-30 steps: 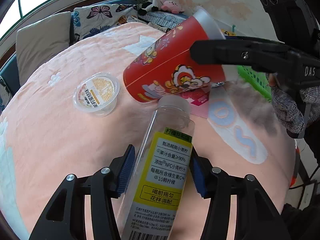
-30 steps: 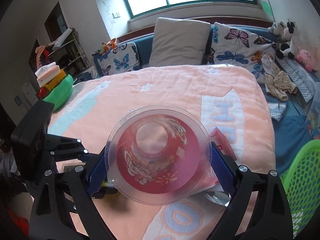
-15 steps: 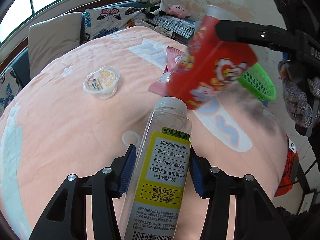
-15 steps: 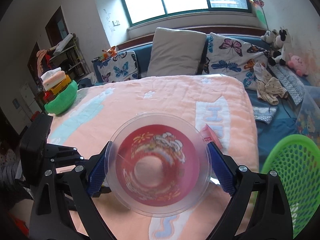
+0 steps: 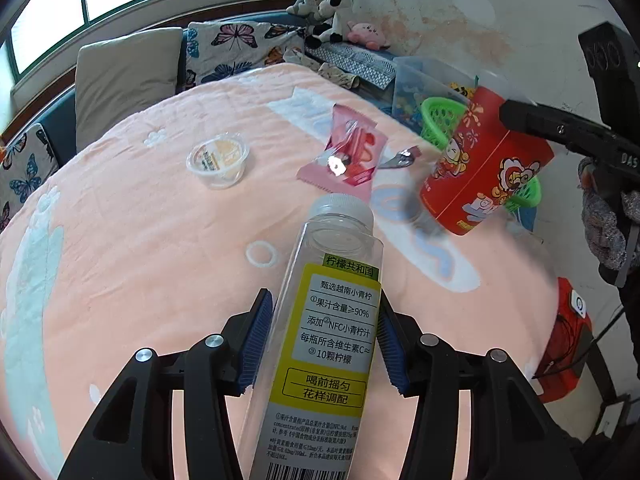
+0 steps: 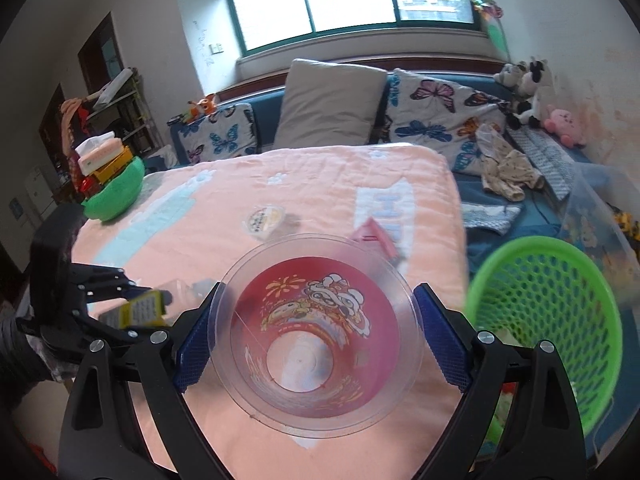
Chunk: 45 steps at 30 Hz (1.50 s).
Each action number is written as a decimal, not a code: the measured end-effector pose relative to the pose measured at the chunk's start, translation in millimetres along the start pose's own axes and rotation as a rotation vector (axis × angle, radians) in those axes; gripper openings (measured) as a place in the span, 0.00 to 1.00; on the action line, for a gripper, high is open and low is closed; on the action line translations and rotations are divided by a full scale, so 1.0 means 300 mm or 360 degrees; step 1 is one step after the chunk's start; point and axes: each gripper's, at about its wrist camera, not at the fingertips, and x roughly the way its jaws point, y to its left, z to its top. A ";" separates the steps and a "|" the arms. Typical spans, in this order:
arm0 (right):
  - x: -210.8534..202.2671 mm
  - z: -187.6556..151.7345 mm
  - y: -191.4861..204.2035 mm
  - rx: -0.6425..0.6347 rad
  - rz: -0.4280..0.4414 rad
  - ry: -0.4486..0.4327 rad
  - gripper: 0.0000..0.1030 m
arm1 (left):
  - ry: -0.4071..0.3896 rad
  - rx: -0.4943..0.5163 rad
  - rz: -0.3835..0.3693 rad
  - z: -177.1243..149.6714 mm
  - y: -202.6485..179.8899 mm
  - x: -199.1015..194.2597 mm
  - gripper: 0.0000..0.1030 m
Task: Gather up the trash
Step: 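Carry the bottle and red cup to the green basket and open both grippers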
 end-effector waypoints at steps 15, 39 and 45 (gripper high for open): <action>-0.199 -0.043 -0.329 0.0220 -0.0466 -0.0123 0.88 | -0.0071 0.0041 -0.0182 0.153 -0.214 0.011 0.48; -0.205 -0.180 -0.588 0.0468 -0.0645 -0.0096 0.92 | -0.0031 0.0032 -0.0387 0.477 -0.484 0.209 0.48; -0.261 -0.208 -0.569 0.0425 -0.0739 -0.0113 0.92 | 0.0004 0.0050 -0.0415 0.528 -0.569 0.279 0.48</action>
